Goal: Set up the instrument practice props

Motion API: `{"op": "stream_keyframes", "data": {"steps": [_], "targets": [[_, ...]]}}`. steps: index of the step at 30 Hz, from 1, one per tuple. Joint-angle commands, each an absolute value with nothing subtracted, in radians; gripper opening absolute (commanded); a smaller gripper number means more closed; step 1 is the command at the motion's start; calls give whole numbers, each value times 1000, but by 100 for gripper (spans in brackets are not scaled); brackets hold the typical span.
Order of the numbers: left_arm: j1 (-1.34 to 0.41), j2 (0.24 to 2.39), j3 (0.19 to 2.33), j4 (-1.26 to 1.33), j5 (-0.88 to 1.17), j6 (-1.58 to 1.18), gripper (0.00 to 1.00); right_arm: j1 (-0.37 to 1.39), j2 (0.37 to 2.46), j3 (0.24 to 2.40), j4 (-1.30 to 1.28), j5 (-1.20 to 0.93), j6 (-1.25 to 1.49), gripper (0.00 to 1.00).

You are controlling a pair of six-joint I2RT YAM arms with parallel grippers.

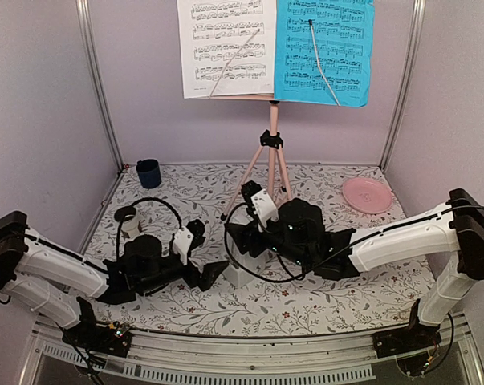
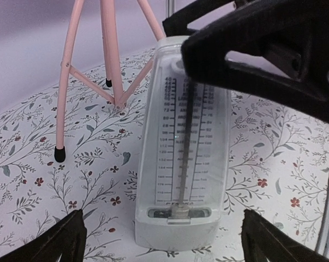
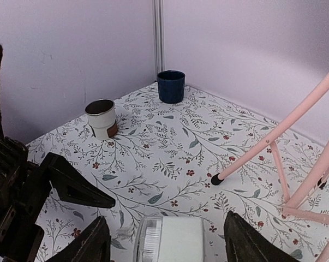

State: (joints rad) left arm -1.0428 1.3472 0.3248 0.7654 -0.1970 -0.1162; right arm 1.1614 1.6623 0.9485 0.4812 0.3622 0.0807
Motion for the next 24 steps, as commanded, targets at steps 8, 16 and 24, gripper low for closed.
{"op": "stream_keyframes", "data": {"steps": [8, 16, 24], "targets": [[-1065, 1473, 414, 884, -173, -134, 99, 1171, 1500, 860, 642, 364, 33, 93], [-1066, 1579, 520, 882, -133, -155, 99, 1031, 1290, 672, 647, 139, 127, 99], [-1066, 1664, 623, 807, -224, -156, 97, 888, 1138, 494, 643, 91, 287, 99]]}}
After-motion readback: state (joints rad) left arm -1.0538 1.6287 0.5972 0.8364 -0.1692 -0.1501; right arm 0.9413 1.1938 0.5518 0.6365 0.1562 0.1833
